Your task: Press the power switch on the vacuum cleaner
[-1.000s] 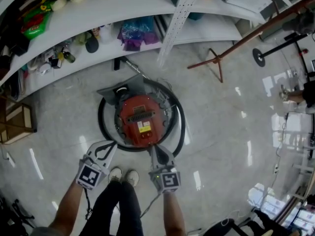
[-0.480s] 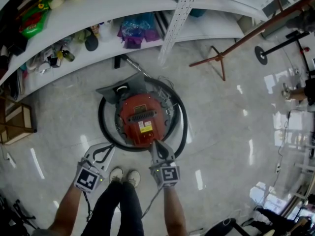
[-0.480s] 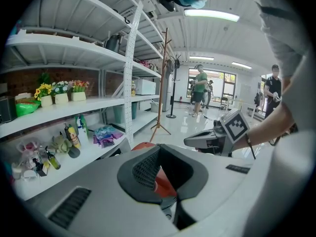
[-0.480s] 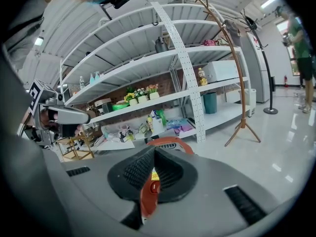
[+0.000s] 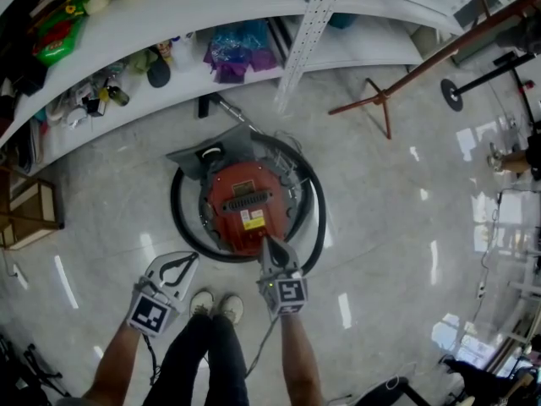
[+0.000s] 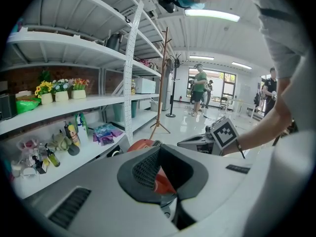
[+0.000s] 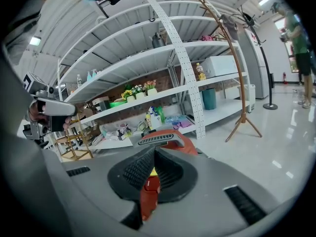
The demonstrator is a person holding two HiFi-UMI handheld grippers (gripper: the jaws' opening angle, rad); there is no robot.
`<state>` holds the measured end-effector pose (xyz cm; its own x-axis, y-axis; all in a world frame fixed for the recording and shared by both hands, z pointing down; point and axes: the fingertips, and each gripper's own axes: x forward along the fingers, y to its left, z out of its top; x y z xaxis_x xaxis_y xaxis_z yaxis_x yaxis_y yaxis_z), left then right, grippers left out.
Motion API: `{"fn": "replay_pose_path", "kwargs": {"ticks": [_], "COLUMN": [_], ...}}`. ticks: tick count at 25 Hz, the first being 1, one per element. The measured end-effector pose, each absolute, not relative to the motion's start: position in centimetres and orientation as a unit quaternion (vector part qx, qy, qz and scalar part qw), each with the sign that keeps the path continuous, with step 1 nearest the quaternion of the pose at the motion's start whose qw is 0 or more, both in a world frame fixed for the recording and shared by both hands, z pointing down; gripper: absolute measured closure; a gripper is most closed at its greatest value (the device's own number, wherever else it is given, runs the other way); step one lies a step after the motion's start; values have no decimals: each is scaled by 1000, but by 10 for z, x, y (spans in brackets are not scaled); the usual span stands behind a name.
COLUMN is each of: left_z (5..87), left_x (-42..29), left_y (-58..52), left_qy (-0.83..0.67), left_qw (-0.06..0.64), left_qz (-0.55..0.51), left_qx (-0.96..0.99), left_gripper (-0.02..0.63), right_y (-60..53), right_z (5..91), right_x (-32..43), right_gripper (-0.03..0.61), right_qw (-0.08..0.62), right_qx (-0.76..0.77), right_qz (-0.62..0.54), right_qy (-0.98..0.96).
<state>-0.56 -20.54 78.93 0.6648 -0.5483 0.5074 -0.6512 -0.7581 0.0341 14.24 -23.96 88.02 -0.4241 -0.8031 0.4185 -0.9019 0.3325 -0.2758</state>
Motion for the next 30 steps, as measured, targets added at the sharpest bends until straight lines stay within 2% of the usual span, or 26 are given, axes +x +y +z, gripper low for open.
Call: {"fn": "replay_pose_path", "kwargs": {"ticks": [30], "left_z": [804], "left_x": [-10], "left_y": [-210], "left_qy": [-343], "left_qw": [125], "left_qz": [226], "left_qx": [903], "left_gripper": [606], "right_y": [-246], "right_z": [933], "right_x": [139], "right_gripper": [568], "right_qw": [125], "right_qx": [519], "right_qz": [250], "right_qy": [-808]}}
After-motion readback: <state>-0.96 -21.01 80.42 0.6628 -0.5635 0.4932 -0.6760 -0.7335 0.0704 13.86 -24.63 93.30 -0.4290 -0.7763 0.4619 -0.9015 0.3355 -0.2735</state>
